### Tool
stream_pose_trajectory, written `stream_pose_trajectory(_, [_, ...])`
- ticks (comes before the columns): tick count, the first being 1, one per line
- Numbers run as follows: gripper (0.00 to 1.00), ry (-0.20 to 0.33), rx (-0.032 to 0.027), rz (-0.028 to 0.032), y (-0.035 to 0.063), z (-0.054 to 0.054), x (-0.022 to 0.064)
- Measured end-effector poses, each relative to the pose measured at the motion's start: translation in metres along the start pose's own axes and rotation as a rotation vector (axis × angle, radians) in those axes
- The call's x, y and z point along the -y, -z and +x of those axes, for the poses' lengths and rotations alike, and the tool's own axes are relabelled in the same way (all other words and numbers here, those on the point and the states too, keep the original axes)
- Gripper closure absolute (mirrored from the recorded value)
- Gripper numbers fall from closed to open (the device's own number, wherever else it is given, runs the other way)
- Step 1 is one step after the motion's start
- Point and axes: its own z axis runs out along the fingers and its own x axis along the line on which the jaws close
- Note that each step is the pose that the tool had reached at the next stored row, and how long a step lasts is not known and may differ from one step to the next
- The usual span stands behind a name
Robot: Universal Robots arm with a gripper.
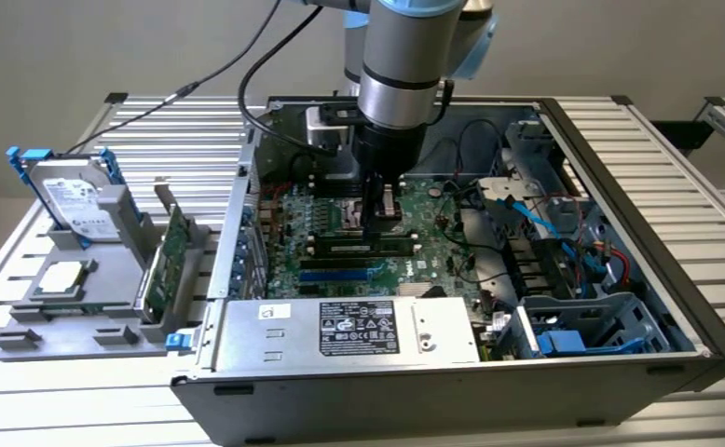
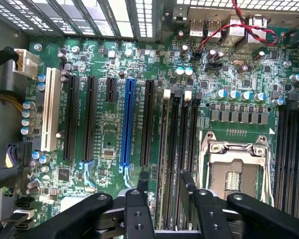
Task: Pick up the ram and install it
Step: 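Insert the ram into the slot, then press down the ram until it locks into place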
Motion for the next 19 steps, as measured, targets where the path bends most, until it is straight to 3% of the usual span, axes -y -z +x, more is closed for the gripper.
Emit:
stream_pose_trajectory(5, [0.87, 0.000, -0.0002, -0.0001, 0.0001, 0.0000, -0.0001])
stream_pose_trajectory(19, [0.89, 0.000, -0.0003, -0.0001, 0.0001, 0.0000, -0.0001])
